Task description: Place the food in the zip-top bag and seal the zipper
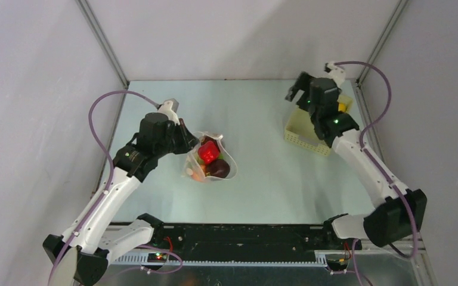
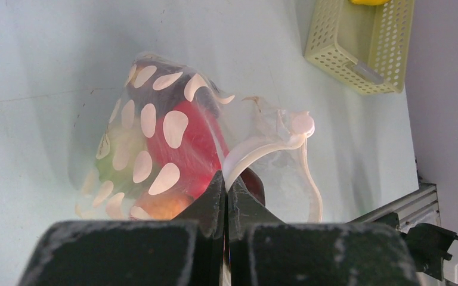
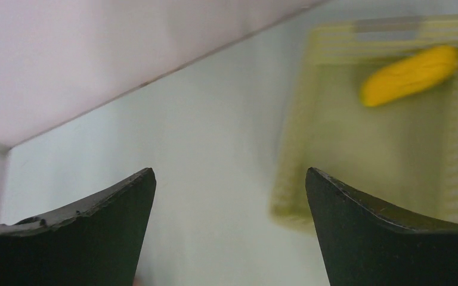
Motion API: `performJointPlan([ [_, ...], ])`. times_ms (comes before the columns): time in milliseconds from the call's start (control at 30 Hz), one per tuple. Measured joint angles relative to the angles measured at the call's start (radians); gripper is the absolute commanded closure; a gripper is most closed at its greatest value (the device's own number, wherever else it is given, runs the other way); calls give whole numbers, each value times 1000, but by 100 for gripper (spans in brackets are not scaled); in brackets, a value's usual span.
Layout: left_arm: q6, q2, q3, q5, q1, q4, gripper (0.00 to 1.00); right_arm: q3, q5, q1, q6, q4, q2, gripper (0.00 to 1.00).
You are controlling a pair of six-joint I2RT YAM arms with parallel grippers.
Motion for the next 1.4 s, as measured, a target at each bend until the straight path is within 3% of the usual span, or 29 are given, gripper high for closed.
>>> performJointPlan([
  [233,2,19,0,0,0,1,100,-3,-102,-344,145,1,233,1],
  [367,8,28,0,0,0,2,100,0,-132,-420,200,17,367,0],
  [900,19,68,0,2,0,2,100,325,-140,-480,239,-34,782,7],
  [1400,26,68,0,-3,5,-1,100,393,32,-480,455,-134,872,10],
])
